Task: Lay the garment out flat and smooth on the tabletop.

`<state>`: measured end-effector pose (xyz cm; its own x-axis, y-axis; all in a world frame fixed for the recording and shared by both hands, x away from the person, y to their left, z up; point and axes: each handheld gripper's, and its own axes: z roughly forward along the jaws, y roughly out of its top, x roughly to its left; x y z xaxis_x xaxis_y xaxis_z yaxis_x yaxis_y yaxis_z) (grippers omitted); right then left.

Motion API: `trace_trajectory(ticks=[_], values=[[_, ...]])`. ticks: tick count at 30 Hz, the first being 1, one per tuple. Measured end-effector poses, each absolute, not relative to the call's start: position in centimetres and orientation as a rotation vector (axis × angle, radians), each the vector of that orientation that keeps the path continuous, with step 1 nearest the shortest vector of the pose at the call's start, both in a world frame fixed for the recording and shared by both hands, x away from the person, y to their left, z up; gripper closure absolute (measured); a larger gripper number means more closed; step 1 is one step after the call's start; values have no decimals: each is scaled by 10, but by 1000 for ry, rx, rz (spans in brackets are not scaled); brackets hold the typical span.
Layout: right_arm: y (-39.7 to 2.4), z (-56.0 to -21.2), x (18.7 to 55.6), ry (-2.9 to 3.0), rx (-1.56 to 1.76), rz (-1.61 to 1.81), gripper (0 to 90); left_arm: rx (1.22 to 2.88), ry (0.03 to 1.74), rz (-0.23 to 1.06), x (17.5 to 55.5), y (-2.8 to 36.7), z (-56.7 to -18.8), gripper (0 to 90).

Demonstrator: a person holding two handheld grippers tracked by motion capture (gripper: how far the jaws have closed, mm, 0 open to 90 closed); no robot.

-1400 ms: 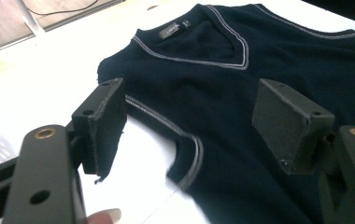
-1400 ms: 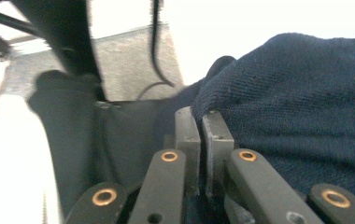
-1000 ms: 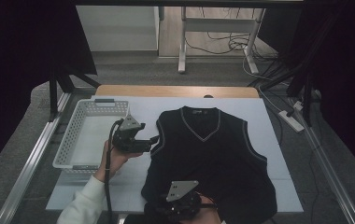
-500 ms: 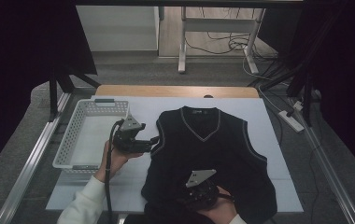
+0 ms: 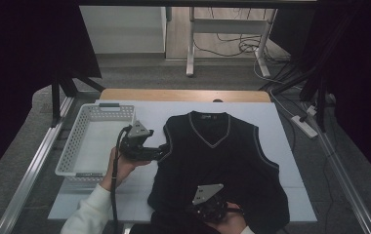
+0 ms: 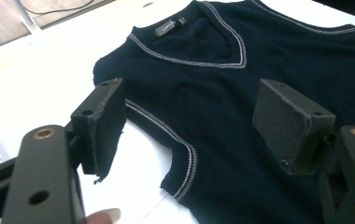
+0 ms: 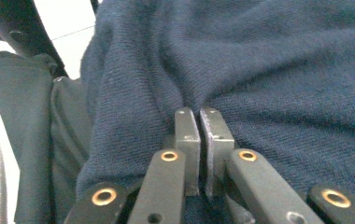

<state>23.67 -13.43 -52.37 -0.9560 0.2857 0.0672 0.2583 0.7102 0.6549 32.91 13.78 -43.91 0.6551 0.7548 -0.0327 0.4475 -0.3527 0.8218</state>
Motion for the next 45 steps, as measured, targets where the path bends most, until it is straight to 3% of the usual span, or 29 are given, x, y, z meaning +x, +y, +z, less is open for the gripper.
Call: trace_trajectory(ticks=[20, 22, 25, 29, 45], values=[[-110, -520, 204, 2935, 238, 1160, 871, 2006, 942, 444, 331, 139, -441, 264], [-114, -519, 209, 2907, 288, 1192, 819, 2007, 941, 444, 330, 139, -441, 263], [-124, -510, 218, 2849, 396, 1259, 577, 2007, 942, 444, 331, 139, -441, 261], [-141, -498, 231, 2764, 474, 1314, 467, 2010, 940, 438, 332, 138, -442, 257], [-215, -480, 280, 2519, 701, 1343, 376, 2025, 937, 395, 344, 131, -447, 227]])
